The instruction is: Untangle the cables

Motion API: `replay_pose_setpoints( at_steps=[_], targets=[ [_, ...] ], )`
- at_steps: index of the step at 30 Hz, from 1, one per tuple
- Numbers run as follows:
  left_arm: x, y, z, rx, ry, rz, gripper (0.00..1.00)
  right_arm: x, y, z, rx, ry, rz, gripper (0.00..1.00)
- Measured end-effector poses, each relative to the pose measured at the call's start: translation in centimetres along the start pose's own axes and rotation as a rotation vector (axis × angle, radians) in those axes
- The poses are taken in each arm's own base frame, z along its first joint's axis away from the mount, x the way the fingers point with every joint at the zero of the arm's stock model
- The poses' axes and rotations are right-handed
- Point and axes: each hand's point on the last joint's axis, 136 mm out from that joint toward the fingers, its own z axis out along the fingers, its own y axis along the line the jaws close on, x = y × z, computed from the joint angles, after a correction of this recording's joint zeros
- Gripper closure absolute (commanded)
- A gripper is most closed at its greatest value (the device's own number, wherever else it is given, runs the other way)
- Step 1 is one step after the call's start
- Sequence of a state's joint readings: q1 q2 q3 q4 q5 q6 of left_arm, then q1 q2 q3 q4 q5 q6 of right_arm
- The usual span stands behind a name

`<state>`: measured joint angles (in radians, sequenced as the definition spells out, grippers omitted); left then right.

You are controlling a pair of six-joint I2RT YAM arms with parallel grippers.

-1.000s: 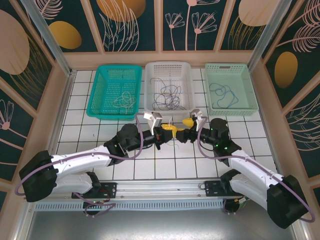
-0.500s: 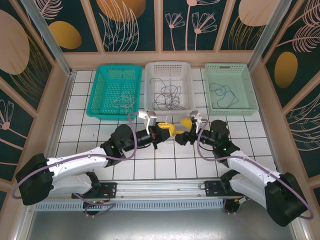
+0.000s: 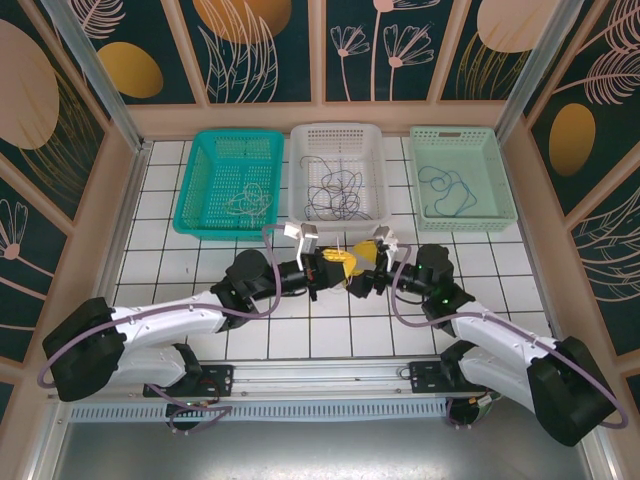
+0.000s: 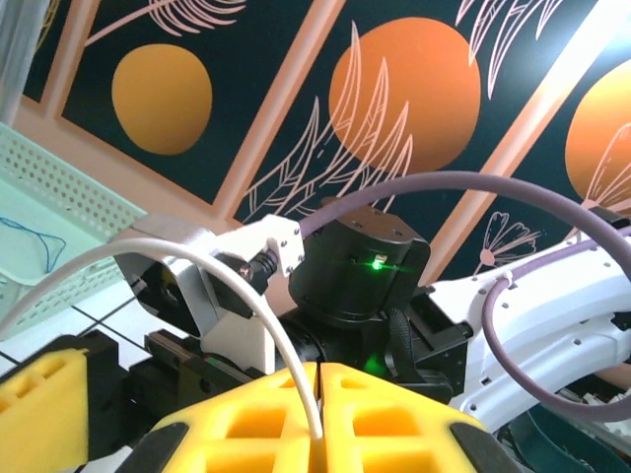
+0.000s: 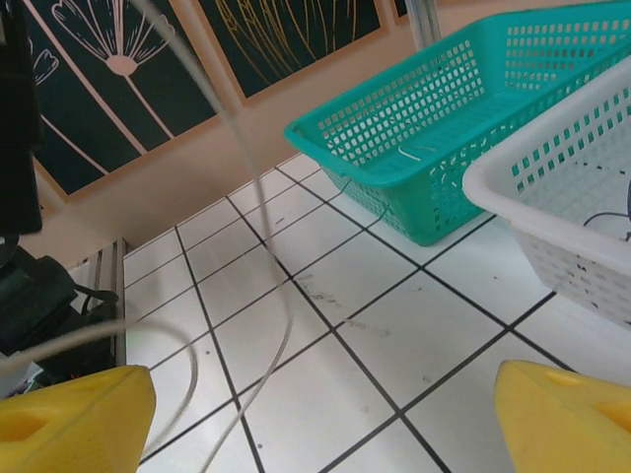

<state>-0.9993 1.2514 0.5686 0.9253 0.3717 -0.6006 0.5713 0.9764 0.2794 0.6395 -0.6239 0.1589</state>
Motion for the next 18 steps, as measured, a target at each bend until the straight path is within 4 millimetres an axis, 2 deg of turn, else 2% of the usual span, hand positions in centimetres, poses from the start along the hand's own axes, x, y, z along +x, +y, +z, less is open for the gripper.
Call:
replay_pose_setpoints(
  at_steps=[8,18],
  targets=[
    [0.2,-0.8,0.0,0.045,0.014,-0.005,0.91,-1.5,0.5,-0.3,-0.002,-0.038,-0.05,0.1],
    [-1.2,-2.0,-0.5,0.072,-0.021,0.022,0.9,-1.6,1.3,-0.5,-0.037,-0.037,-0.055,0.09]
  ],
)
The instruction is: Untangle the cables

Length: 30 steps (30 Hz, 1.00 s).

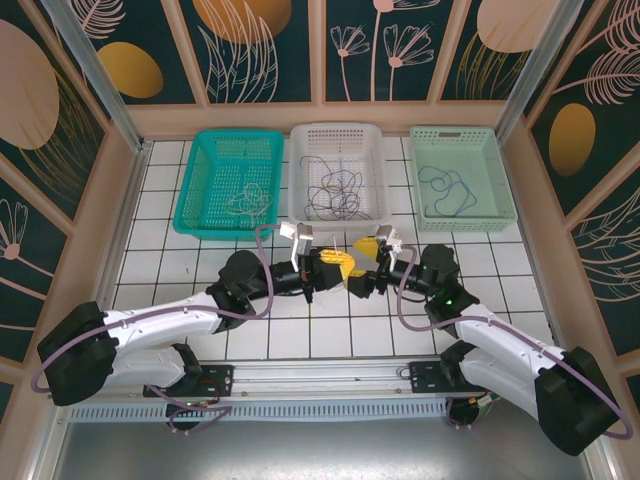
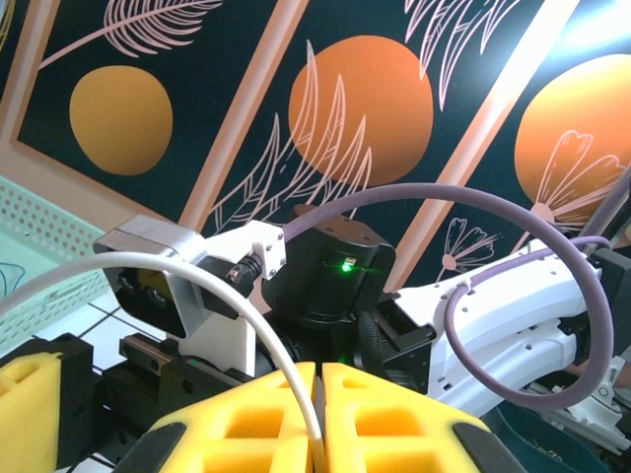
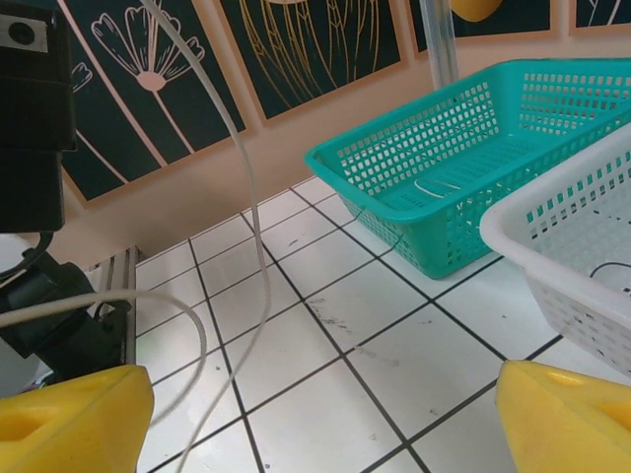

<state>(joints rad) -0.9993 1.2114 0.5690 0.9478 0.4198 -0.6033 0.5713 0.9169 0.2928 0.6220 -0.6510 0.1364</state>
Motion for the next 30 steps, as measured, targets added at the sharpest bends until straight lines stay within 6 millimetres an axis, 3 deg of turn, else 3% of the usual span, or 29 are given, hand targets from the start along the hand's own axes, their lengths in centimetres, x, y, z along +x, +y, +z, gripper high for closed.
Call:
replay_pose_setpoints(
  at_steps=[10,21,30],
  targets=[
    [1.1,-0.4,1.6,0.091,0.041,-0.035,0.9,0.2,-0.3,0.4,-0.002,0.001,0.012,0.12],
    [0.7,-1.3,1.7,0.137,0.04,-0.038,0.9,0.5,-4.2,1.4,0.17,0.023,0.135,0.37],
    [-1.0,-2.5,0.7,0.126,0.011,0.022,0.9,3.9,-6.0,2.4,0.207,0.137,0.296,0.48]
  ],
)
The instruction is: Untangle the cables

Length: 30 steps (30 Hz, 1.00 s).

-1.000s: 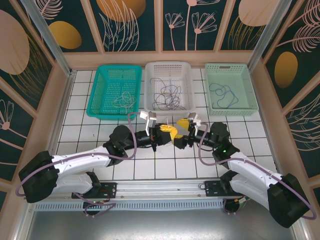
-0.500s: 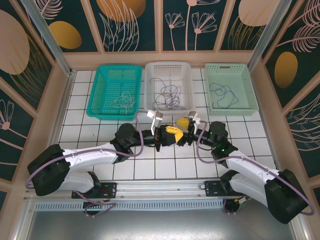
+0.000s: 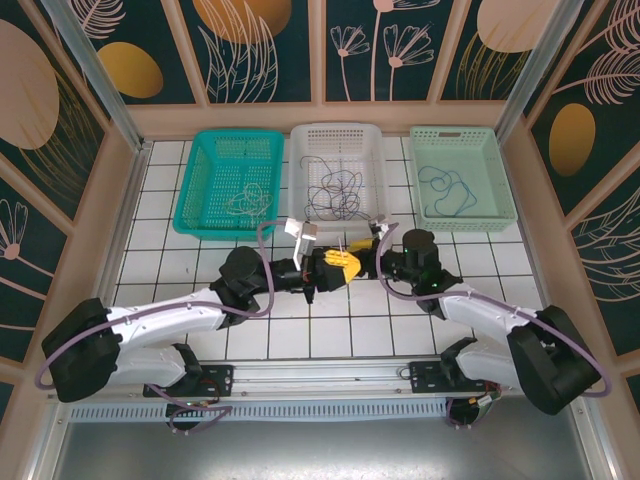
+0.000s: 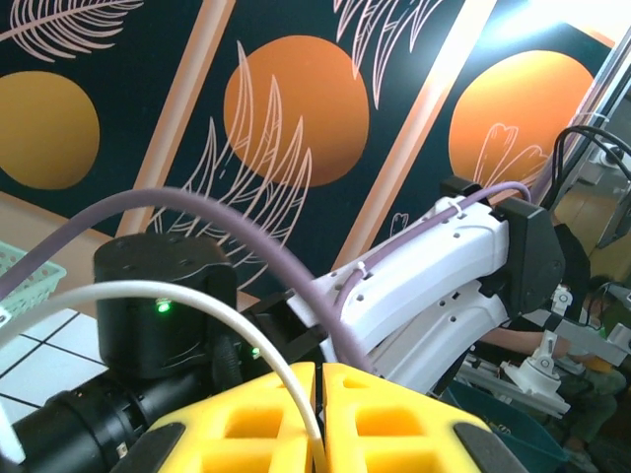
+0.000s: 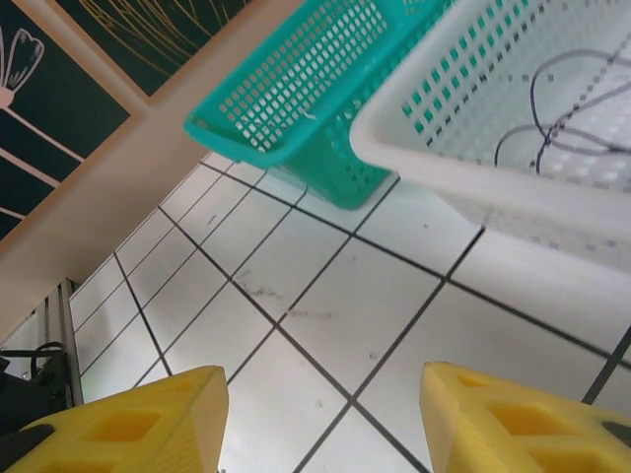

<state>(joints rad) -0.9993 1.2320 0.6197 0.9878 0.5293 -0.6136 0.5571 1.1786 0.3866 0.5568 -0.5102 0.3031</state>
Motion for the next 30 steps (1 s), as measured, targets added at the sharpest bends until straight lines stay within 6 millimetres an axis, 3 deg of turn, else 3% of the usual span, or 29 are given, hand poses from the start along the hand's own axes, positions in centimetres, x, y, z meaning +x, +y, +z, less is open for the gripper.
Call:
replay_pose_setpoints(
  at_steps=[5,13,20,30],
  targets=[
    [-0.7,0.0,-0.4,-0.035,-0.014,0.035,0.9,1.5,-0.4,0.3,0.0,0.055,0.054,0.48],
    [-0.9,2.2,-1.3,-0.195,0.006,0.078,0.9,1.2,-0.2,0.0,0.006,0.048,0.053,0.26],
    [-1.0,2.3,-1.4,-0.208,0.003,0.088,0.9,-0.9,1.8,-1.9,-0.04,-0.055,-0.028,0.14],
    [-0.6,1.2,-1.1,-0.112,0.032,0.098,0.9,-1.6,5.0,-3.7,-0.156,-0.101,-0.212,0.12]
  ],
)
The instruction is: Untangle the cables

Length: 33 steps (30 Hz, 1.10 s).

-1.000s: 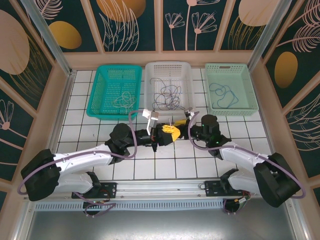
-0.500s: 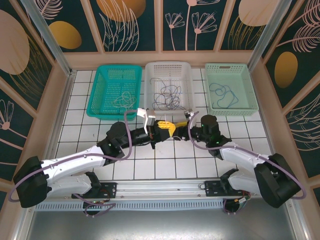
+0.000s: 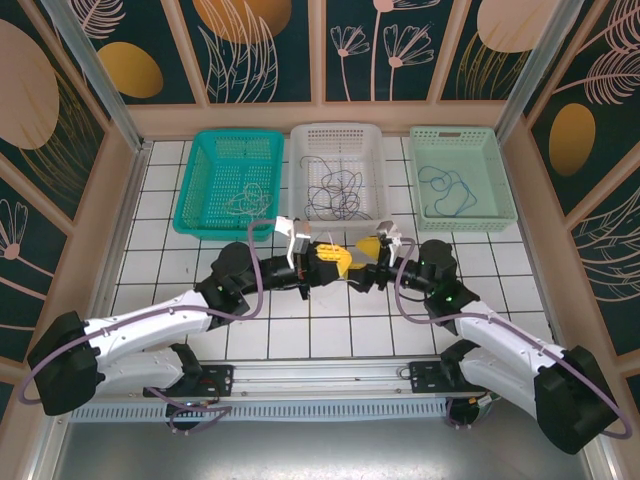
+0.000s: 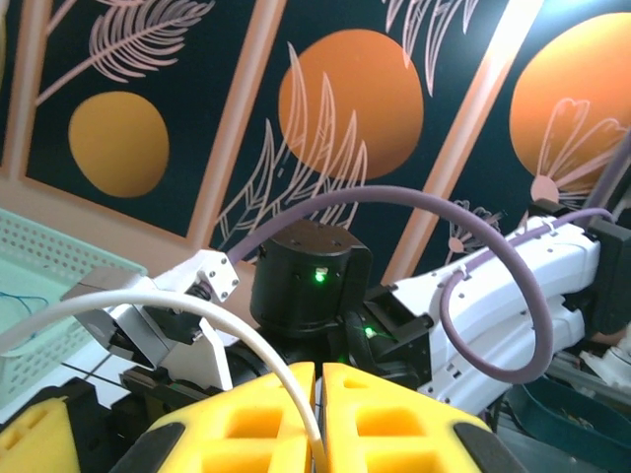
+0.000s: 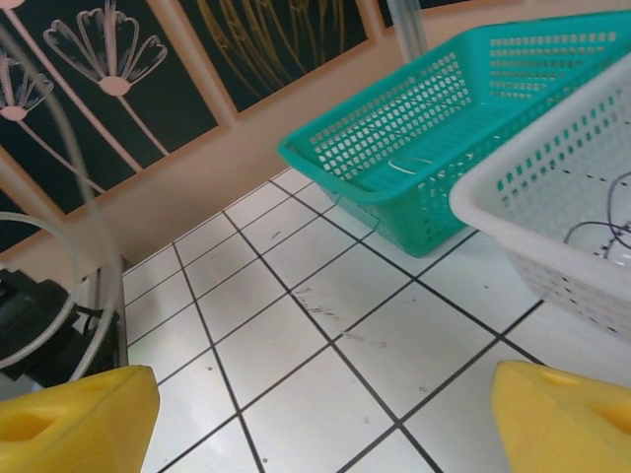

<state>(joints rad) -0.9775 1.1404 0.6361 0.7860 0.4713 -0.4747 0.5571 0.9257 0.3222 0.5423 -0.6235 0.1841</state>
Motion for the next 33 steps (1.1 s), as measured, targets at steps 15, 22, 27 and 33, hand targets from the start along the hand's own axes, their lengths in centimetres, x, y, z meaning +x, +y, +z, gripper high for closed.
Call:
replay_pose_setpoints(
  at_steps=[15,22,27,33],
  targets=[
    [-1.0,2.4,1.0,-0.122,-0.013,-0.012,0.89,-0.7,1.2,-0.9,-0.028,-0.024,-0.046,0.14],
    [-0.2,4.2,2.7,-0.156,0.02,-0.037,0.9,-0.6,0.9,-0.9,-0.003,-0.033,-0.047,0.13],
    [0.9,4.9,3.4,-0.154,0.047,-0.067,0.9,-0.6,0.9,-0.5,-0.001,-0.037,-0.055,0.13],
    [1.0,5.0,3.5,-0.154,0.046,-0.077,0.9,-0.8,1.4,-0.3,-0.026,-0.044,-0.067,0.13]
  ],
)
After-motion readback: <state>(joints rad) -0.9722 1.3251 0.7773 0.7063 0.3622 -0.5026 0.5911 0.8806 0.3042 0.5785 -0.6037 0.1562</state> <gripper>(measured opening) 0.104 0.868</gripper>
